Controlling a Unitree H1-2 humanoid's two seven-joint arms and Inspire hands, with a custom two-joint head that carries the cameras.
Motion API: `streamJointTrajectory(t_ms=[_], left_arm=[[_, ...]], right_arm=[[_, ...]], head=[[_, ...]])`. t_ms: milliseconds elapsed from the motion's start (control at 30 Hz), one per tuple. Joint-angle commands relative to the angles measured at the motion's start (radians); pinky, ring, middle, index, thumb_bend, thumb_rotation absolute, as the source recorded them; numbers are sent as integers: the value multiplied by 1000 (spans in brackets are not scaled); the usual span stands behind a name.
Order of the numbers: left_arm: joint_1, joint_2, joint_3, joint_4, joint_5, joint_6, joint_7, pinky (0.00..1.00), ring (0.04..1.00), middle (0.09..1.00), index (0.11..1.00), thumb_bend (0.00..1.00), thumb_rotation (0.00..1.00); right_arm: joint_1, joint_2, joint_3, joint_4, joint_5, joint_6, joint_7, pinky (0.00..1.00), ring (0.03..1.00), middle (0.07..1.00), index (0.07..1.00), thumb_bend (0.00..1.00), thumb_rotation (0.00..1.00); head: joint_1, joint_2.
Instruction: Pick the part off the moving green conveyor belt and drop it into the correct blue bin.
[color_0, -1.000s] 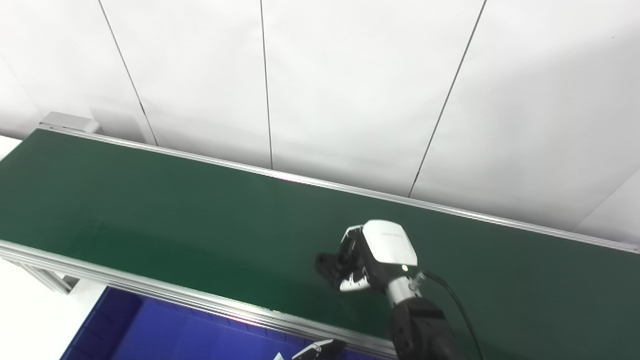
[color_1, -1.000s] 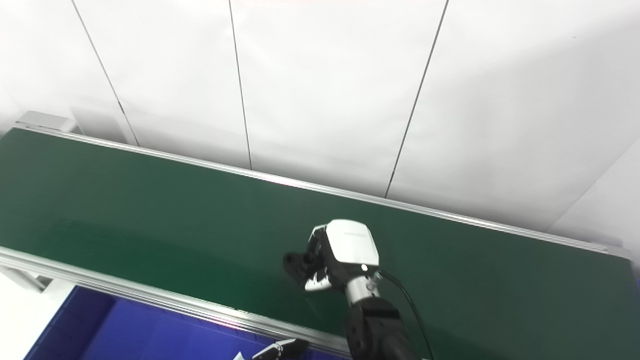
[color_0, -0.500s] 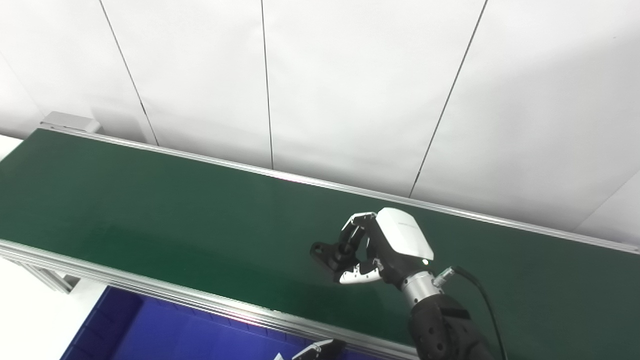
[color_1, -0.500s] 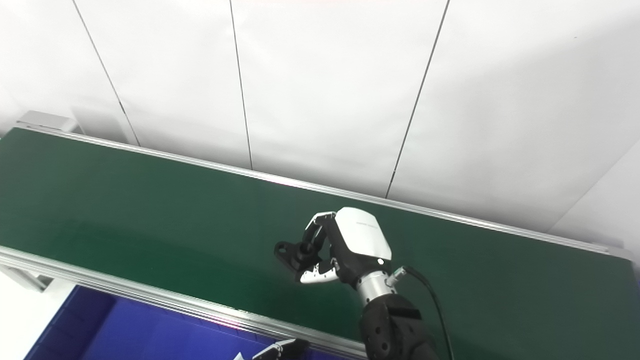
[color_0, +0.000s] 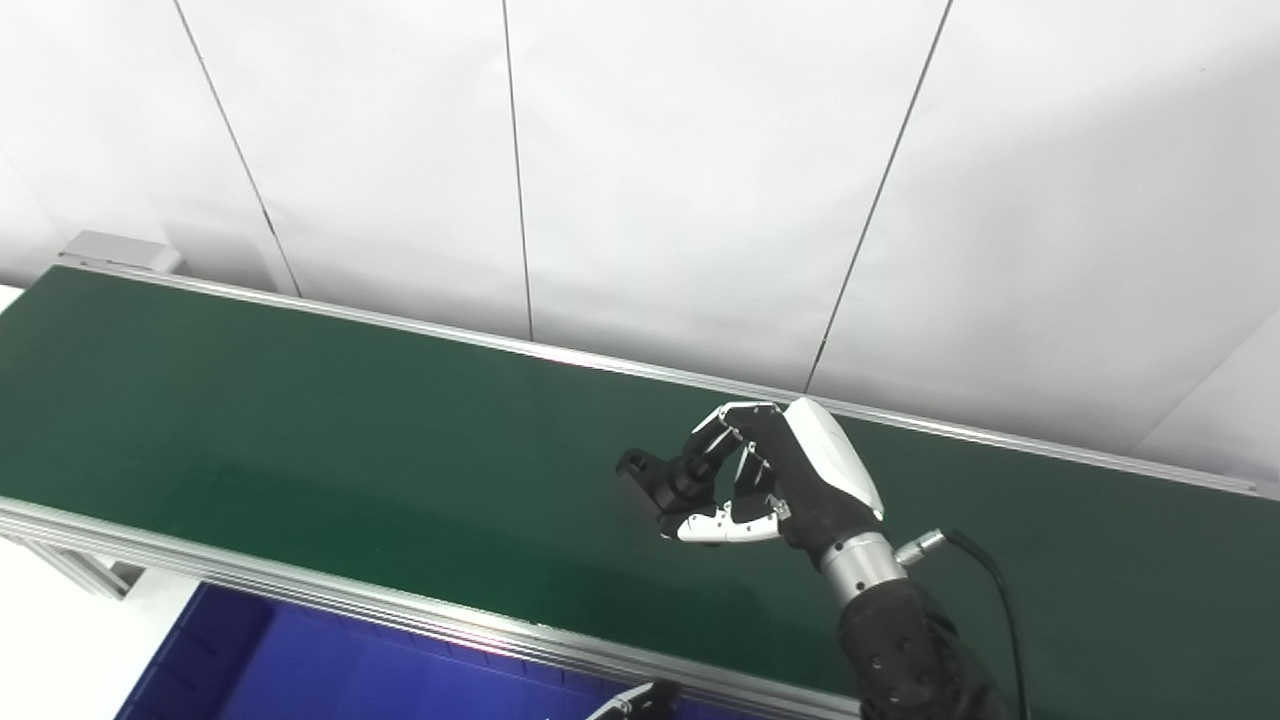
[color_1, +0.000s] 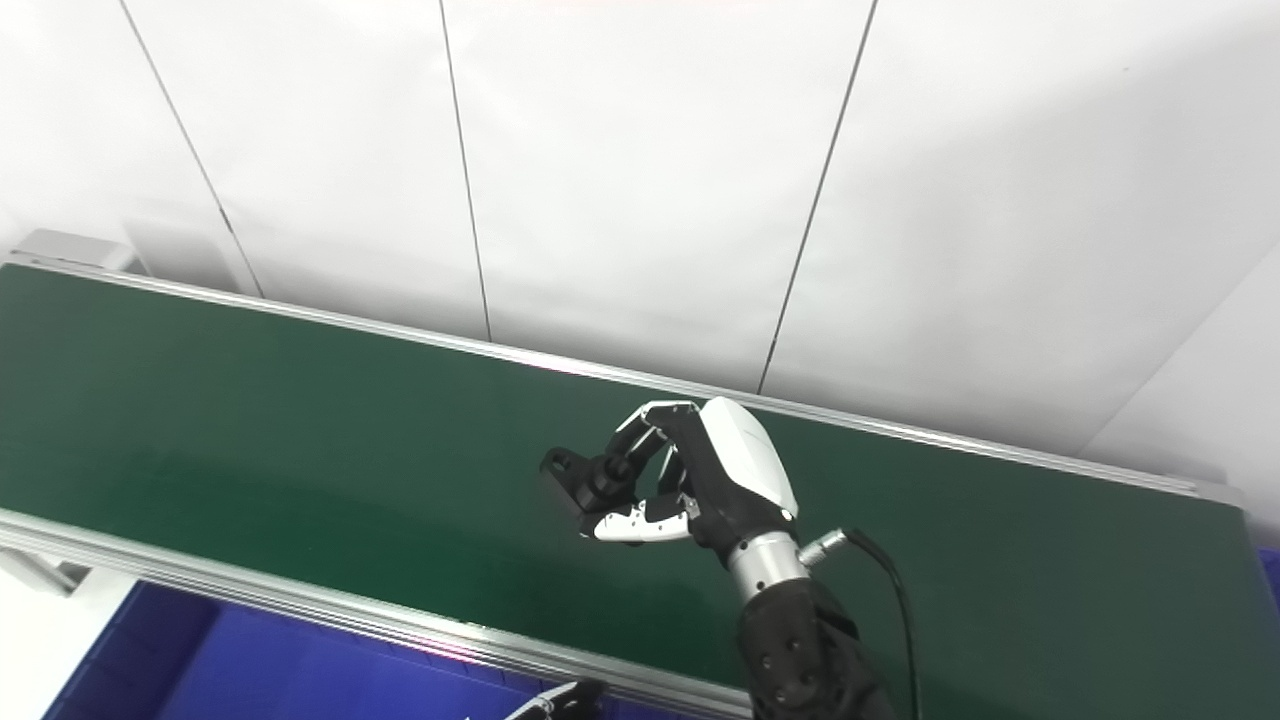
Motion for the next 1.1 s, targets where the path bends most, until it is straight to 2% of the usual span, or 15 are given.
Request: streamJointTrajectory(t_ms=[0,100,133,167,300,400,567,667,767,900,1067], left_arm=[[3,-11,-23,-45,-12,-35,-46,744,834,851,867,1000,976],[5,-4,-20,-51,-19,-35,-48,746,832,848,863,1000,971],[7,-3,-18,-54,-25,-35,-53,758,839,852,866,1000,967],[9,0,-16,-57,-33,-35,-59,767,845,855,869,1000,963],[17,7,-2,-67,-57,-35,-86,799,866,869,883,1000,952],[24,11,15,-73,-78,-34,-116,835,887,885,895,1000,939],[33,14,45,-87,-104,-34,-156,850,898,889,899,1000,932],[37,17,60,-95,-110,-34,-173,847,901,888,900,1000,940],[43,19,75,-98,-116,-34,-188,855,904,888,904,1000,949],[52,21,94,-102,-123,-33,-211,863,911,895,916,1000,961],[61,21,108,-111,-124,-31,-231,869,911,893,913,1000,970]], right_arm=[[-4,21,-45,-35,83,13,4,162,215,470,483,526,1],[14,24,-88,-28,153,12,-5,160,213,470,482,526,1],[21,21,-95,-28,166,12,-10,152,205,358,482,517,81],[27,18,-99,-30,174,11,-14,149,202,319,482,514,109],[53,7,-112,-43,198,3,-35,143,199,284,482,511,135],[84,11,-144,-42,268,-53,-64,152,207,293,483,510,131],[160,24,-206,-31,425,-214,-111,165,209,304,485,510,135],[196,36,-231,-30,527,-249,-111,165,210,308,485,511,138],[223,53,-258,-28,648,-239,-100,166,214,315,484,511,137],[262,68,-288,-33,775,-190,-100,173,222,322,484,512,138],[291,54,-297,-19,830,-193,-109,168,219,306,484,510,139]], head=[[-11,7],[-29,15],[-37,19],[-54,24],[-95,33],[-120,37],[-177,46],[-200,52],[-209,55],[-215,57],[-214,61]])
